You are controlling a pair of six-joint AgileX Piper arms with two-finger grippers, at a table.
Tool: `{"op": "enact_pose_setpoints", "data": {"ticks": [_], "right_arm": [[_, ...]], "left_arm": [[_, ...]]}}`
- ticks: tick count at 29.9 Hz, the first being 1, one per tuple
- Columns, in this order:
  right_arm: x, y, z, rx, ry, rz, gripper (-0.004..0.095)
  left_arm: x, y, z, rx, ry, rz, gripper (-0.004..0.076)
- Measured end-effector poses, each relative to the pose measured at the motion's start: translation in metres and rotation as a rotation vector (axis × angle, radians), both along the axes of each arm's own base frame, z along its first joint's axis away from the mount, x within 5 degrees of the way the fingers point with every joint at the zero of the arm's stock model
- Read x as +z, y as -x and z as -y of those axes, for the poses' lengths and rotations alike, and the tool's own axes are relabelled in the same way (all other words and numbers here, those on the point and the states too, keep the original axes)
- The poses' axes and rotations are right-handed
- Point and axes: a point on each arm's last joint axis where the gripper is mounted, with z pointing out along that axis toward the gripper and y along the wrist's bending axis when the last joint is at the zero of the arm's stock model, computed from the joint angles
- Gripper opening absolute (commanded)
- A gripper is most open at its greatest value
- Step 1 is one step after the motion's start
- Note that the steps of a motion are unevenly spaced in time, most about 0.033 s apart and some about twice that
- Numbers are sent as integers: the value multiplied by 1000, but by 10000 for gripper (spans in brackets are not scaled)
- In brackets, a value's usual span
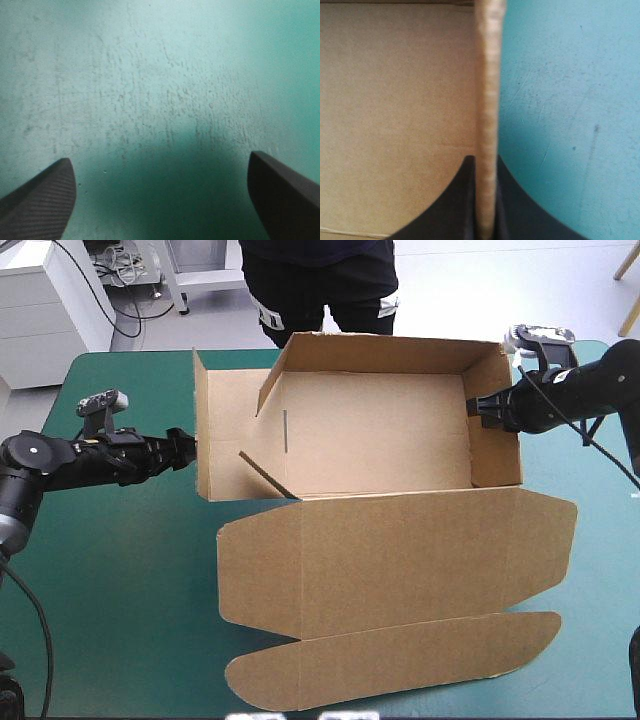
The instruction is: Fold the box
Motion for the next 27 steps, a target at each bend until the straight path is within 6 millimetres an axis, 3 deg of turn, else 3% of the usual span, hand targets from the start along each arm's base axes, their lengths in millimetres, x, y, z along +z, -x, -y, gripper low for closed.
{"op": "enact_pose_setpoints", "data": {"ticks": [9,27], "right_arm": [[-24,-25,-6,15,-64,-58,-19],[-65,-58,-64,80,8,-59,-19]], "left_arm": [[4,2,7,-75,54,21,652],[10,7,16,-180,130,52,652]]}}
